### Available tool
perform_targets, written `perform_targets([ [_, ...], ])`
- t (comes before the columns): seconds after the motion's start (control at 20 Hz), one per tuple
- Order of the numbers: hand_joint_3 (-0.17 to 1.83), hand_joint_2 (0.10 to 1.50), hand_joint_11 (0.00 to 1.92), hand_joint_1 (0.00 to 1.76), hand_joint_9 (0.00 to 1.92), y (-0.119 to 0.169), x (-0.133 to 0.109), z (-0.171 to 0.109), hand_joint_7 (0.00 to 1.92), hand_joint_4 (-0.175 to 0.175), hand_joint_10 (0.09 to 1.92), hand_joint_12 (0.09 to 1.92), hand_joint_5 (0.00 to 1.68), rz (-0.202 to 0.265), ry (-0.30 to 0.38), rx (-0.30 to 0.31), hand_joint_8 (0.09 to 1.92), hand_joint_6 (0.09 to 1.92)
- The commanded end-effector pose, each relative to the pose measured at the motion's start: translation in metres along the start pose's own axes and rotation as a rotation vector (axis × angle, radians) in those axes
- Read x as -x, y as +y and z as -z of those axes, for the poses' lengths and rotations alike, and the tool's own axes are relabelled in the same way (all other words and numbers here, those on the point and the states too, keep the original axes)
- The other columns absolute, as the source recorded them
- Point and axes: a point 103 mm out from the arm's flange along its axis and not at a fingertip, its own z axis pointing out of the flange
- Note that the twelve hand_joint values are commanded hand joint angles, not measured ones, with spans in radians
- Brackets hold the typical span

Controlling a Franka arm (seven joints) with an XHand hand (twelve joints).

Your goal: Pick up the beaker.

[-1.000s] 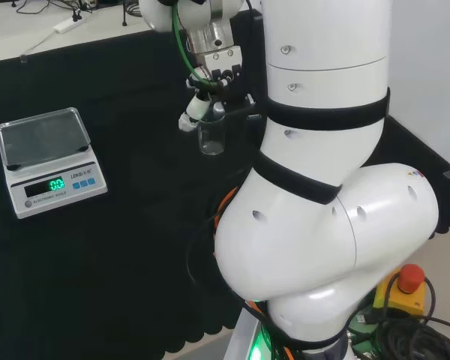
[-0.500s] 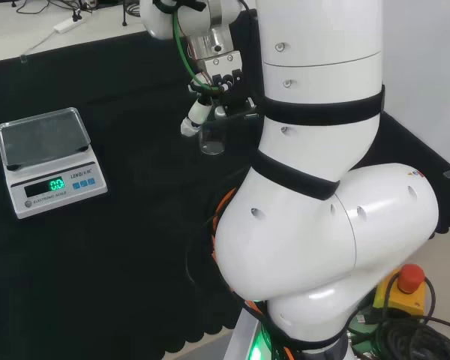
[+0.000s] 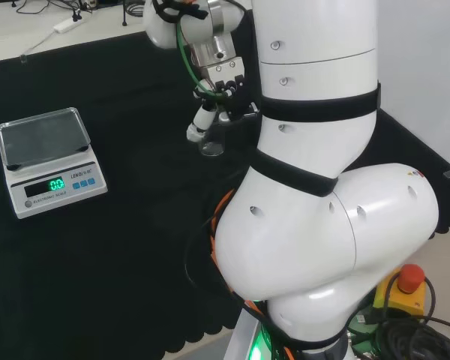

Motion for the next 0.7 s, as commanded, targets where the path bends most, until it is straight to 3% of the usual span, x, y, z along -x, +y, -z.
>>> perform_targets([
  [0.05, 0.36, 0.57, 0.43, 0.72, 0.59, -0.002, 0.010, -0.008, 0.08, -0.033, 0.88, 1.40, 0.15, -0.026, -0.013, -0.013, 0.75, 0.09],
  [0.45, 0.45, 0.56, 0.58, 0.81, 0.75, 0.000, 0.005, -0.015, 0.33, -0.032, 0.84, 1.34, 0.31, -0.071, -0.023, 0.041, 0.77, 0.09],
  [0.7, 0.53, 0.55, 0.68, 0.84, 0.84, 0.000, -0.003, -0.010, 0.48, -0.020, 0.81, 1.31, 0.43, -0.106, -0.016, 0.128, 0.76, 0.09],
])
